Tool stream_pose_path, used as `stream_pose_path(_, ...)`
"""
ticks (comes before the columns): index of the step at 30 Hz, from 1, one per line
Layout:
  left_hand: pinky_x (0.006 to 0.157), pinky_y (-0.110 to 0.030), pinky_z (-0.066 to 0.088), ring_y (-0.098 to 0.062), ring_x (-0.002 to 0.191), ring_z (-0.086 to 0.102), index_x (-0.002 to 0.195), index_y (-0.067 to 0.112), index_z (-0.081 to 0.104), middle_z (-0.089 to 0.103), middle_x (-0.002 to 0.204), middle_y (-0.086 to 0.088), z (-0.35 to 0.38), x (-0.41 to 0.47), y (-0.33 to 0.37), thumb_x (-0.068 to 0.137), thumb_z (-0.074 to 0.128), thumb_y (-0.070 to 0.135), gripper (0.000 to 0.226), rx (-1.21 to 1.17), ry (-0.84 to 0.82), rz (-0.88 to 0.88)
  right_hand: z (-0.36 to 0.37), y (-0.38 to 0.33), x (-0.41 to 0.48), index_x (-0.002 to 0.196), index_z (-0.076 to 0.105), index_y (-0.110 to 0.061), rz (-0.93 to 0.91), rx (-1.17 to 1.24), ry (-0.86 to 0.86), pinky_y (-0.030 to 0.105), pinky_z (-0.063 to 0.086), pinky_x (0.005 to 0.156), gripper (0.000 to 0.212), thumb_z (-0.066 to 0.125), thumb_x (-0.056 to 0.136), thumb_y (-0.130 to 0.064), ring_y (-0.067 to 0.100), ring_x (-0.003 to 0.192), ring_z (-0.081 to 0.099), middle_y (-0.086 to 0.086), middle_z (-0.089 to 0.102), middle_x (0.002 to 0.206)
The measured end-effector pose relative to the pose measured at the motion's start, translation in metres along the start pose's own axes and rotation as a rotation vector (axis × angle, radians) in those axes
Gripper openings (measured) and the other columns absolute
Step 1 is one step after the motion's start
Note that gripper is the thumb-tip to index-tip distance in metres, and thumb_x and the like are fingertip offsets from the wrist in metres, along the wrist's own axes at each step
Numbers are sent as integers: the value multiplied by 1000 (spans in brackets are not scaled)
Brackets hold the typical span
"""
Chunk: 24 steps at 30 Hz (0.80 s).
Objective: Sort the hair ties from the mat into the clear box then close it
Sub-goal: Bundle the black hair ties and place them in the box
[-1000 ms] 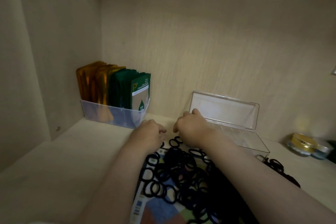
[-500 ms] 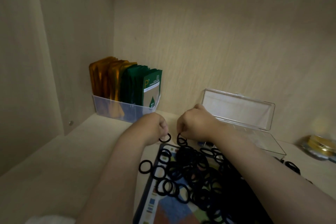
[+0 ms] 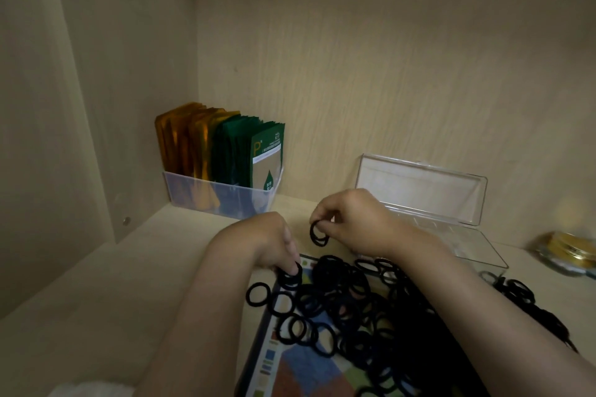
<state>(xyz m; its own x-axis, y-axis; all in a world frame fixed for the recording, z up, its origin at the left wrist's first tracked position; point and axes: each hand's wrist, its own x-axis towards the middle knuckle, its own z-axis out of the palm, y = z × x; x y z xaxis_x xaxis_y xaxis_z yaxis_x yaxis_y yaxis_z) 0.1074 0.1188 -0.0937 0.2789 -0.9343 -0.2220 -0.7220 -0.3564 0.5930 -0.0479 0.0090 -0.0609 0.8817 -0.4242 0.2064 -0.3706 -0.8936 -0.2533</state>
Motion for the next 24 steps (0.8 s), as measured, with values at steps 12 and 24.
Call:
stream_pose_path(12,66,-21,47,-8,79,63,79,30,69,70,84,7,5,5,12,88,70,20,13,10,196,58,15,-14,-36,99,68,-8,207,-155,-276,33,51,79,31,55,90,-34,26,95,61,8,58,107)
stream_pose_path(24,69,-8,43,2,83,64,97,24,80,74,91,11,20,11,28,90,67,17,17,-191,380,148,3,-6,-49,97,75,-23,184,10,-227,31,54,82,16,69,84,-31,17,89,66,-1,71,95)
